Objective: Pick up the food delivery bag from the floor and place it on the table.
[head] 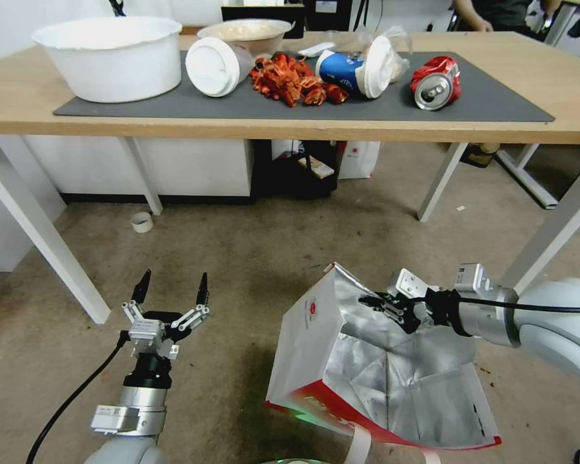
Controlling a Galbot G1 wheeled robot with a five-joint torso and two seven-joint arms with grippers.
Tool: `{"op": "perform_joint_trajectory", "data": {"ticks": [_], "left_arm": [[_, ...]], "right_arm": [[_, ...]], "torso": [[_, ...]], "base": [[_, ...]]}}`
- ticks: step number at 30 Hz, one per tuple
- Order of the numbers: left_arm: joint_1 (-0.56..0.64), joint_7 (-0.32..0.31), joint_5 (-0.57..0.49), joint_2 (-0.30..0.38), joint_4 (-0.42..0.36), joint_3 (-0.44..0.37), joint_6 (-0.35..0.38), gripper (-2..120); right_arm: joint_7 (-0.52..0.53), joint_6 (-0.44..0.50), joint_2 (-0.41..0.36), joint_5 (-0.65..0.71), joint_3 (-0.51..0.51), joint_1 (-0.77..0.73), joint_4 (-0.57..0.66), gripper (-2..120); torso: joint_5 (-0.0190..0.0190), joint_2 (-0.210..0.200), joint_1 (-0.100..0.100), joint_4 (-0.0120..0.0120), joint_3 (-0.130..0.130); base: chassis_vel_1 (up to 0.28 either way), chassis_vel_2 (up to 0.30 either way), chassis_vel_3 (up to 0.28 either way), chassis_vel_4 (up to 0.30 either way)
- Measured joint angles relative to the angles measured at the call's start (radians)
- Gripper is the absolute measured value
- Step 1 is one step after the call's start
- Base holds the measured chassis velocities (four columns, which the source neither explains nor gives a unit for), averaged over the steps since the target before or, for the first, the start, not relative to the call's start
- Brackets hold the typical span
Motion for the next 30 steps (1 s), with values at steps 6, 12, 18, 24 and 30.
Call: {"op": "perform_joint_trajectory", "data": {"ticks": [6, 12, 18, 24, 30], "left_arm": [[-0.005, 0.011, -0.010, -0.001, 0.003, 0.005, 0.003, 100], [-0.006, 0.018, -0.012, -0.003, 0.010, 0.007, 0.002, 100], [-0.010, 0.030, -0.012, -0.006, 0.014, 0.011, -0.001, 100], [-0.011, 0.037, -0.012, -0.007, 0.015, 0.016, -0.003, 100], [-0.009, 0.037, -0.015, -0.007, 0.015, 0.018, -0.010, 100]], "right_arm": [[-0.004, 0.000, -0.004, 0.000, 0.000, 0.001, 0.000, 0], [-0.007, -0.003, -0.009, -0.002, 0.000, 0.003, 0.003, 0], [-0.010, -0.007, -0.013, -0.008, -0.003, 0.004, 0.005, 0], [-0.013, -0.011, -0.016, -0.009, -0.003, 0.002, 0.015, 0], [-0.014, -0.015, -0.018, -0.015, -0.004, -0.008, 0.030, 0]], "torso": [[0.0000, 0.000, 0.000, 0.0000, 0.000], [0.0000, 0.000, 0.000, 0.0000, 0.000], [0.0000, 0.000, 0.000, 0.0000, 0.000], [0.0000, 0.000, 0.000, 0.0000, 0.000], [0.0000, 0.000, 0.000, 0.0000, 0.000]], "base": [[0.000, 0.000, 0.000, 0.000], [0.000, 0.000, 0.000, 0.000], [0.000, 0.000, 0.000, 0.000], [0.000, 0.000, 0.000, 0.000], [0.000, 0.000, 0.000, 0.000]]}}
